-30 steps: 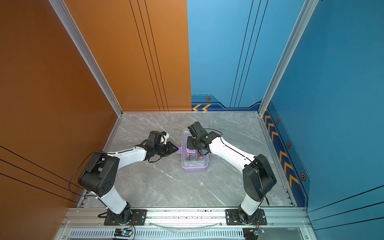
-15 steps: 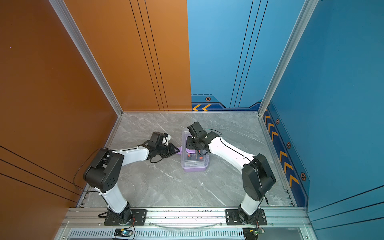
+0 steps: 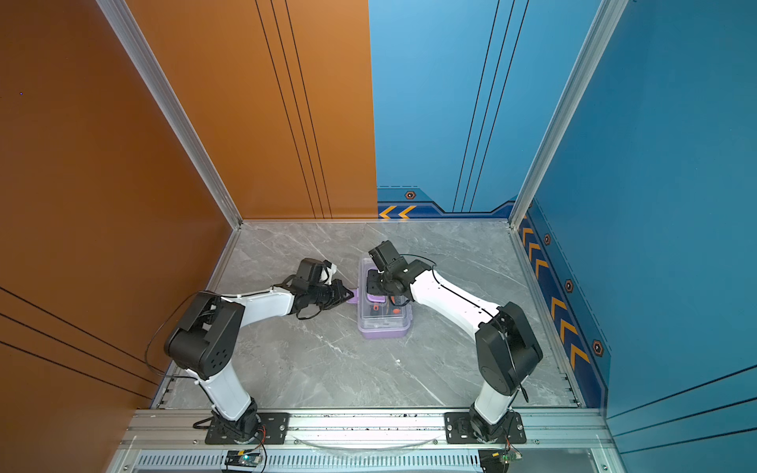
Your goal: Pack the tool kit
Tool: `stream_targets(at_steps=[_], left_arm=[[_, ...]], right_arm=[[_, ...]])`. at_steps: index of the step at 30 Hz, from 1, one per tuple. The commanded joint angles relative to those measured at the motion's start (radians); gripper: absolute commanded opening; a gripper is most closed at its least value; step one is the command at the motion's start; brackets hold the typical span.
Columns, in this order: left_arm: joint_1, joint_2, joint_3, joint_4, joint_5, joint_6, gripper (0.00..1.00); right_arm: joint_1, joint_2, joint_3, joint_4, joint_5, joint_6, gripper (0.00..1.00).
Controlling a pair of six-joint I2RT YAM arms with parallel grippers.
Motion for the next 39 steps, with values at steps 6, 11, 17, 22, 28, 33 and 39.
stream_targets(at_steps=[6, 11, 17, 22, 28, 33, 39], left_arm=[[0.018, -0.042, -0.024, 0.022, 0.037, -0.011, 0.04], [0.027, -0.066, -0.037, 0.022, 0.047, -0.015, 0.04], [0.029, -0.084, -0.04, 0.021, 0.057, -0.023, 0.04], [0.029, -0.093, -0.036, 0.022, 0.067, -0.032, 0.04], [0.029, -0.11, -0.028, 0.015, 0.07, -0.038, 0.04], [0.023, -0.12, -0.023, 0.011, 0.072, -0.042, 0.07], [0.004, -0.119, -0.008, 0.01, 0.073, -0.051, 0.12]], right_arm=[[-0.006, -0.012, -0.023, -0.02, 0.008, -0.002, 0.32], [-0.006, -0.016, -0.027, -0.019, 0.008, -0.002, 0.32], [-0.006, -0.018, -0.028, -0.019, 0.002, -0.002, 0.32], [-0.005, -0.018, -0.029, -0.019, -0.001, -0.002, 0.32], [-0.005, -0.019, -0.032, -0.015, -0.003, -0.002, 0.31], [-0.006, -0.02, -0.035, -0.013, -0.006, -0.002, 0.31], [-0.005, -0.023, -0.044, -0.009, -0.008, -0.002, 0.31]])
